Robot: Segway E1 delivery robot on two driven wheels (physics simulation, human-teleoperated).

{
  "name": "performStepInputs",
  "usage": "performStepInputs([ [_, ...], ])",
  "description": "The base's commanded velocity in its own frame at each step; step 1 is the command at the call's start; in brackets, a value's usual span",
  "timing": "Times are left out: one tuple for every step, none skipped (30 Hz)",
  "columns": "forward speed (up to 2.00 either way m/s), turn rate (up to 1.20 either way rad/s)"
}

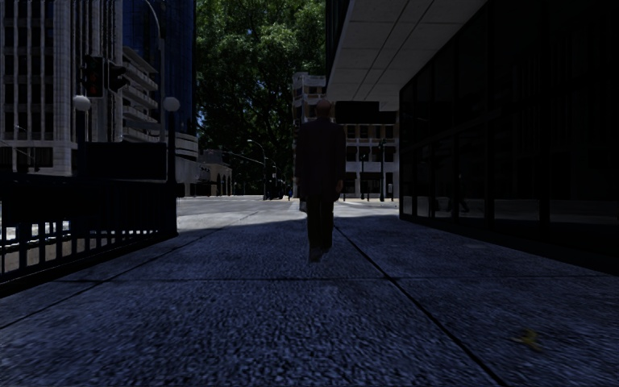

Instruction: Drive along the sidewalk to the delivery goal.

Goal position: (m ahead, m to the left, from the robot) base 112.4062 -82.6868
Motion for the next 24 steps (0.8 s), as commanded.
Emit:
performStepInputs([
  [2.00,0.00],
  [2.00,0.00],
  [2.00,0.00],
  [2.00,0.00],
  [2.00,0.00],
  [2.00,-0.29],
  [2.00,-0.29],
  [2.00,-0.33],
  [2.00,-0.34],
  [2.00,-0.34],
  [2.00,-0.34],
  [2.00,-0.34],
  [2.00,-0.34],
  [2.00,-0.34],
  [2.00,-0.34],
  [2.00,-0.34],
  [2.00,-0.38],
  [2.00,-0.41],
  [2.00,-0.42],
  [2.00,-0.42],
  [2.00,-0.42],
  [2.00,-0.42],
  [2.00,-0.42],
  [2.00,-0.42],
])
